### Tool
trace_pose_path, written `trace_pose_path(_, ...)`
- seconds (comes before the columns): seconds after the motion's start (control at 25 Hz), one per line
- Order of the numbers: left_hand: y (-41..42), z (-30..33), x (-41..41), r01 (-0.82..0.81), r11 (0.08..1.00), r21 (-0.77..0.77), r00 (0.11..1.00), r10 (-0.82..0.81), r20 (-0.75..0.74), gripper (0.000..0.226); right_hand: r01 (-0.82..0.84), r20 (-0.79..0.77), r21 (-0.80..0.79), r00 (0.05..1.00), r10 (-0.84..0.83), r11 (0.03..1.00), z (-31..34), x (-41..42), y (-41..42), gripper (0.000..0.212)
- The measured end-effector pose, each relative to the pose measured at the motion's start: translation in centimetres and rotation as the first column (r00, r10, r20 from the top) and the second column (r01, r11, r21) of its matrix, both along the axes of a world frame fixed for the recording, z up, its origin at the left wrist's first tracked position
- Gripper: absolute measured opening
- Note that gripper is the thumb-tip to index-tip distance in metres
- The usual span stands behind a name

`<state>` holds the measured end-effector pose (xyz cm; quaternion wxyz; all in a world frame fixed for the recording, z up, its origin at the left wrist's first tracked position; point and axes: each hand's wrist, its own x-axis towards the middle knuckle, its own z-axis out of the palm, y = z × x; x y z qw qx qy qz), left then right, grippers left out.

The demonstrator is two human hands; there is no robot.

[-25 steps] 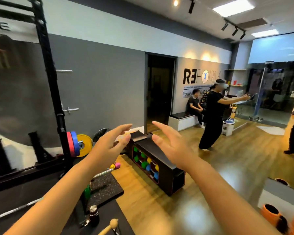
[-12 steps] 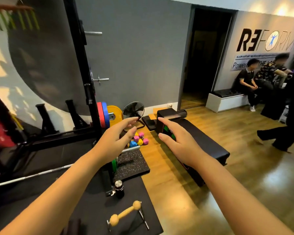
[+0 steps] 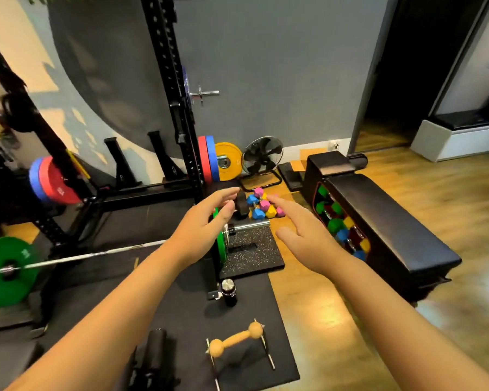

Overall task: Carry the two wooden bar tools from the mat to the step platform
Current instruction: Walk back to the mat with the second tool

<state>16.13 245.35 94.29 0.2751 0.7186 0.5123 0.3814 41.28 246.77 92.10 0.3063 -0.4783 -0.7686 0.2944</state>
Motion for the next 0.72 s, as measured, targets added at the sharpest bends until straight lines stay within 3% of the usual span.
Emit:
trace_pose_path(0.32,5.7,-7.9,-1.6,-0.173,0.982,-0.077,0.982,0.179,0.066,0.042,-0.126,-0.079,-0.135,0.99,0.116,0.983,-7.6,-2.8,9.6,0.078)
trace_pose_path(0.48,7.7,-17.0,-3.0,-0.198,0.969,-0.15,0.977,0.208,0.054,0.056,-0.143,-0.045,-0.221,0.99,0.136,0.965,-16.8,-4.4,13.1,0.09)
trace_pose_path(0.72,9.3,-34.2,-5.9,-0.241,0.935,-0.261,0.968,0.249,0.0,0.067,-0.095,-0.031,-0.41,0.995,0.09,0.907,-33.3,-6.1,16.2,0.087)
